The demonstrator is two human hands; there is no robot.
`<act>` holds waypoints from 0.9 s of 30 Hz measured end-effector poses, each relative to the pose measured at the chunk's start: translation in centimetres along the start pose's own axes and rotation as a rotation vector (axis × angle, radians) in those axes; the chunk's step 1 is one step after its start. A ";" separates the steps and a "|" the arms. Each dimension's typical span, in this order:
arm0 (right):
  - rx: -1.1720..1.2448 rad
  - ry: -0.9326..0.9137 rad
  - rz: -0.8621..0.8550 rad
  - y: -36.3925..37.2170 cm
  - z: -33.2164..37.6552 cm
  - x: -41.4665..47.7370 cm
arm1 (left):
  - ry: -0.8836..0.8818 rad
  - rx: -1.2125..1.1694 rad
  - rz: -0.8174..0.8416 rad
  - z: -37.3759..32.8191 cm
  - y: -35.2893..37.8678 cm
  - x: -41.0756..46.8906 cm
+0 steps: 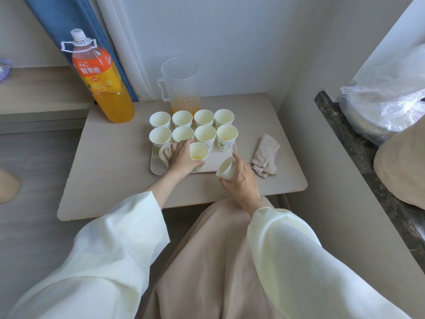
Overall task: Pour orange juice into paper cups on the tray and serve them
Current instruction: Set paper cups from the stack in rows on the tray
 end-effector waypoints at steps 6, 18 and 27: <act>-0.015 0.009 0.018 0.1 0.3 0.0 | 0.016 -0.017 -0.032 -0.1 -0.5 -0.1; -0.094 -0.012 -0.022 -0.9 3.2 -1.4 | 0.160 -0.460 0.369 -5.9 4.4 -4.4; -0.137 -0.049 -0.005 -2.0 3.3 -2.7 | 0.030 -0.799 0.392 -5.4 4.6 -6.1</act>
Point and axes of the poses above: each hand's wrist, its own x-axis towards the middle knuckle, its own y-axis out of the palm, z = x × y, the point moved 9 cm from there along x, towards the middle knuckle, and after that the axes turned 14 degrees about z, right-handed, at the moved point
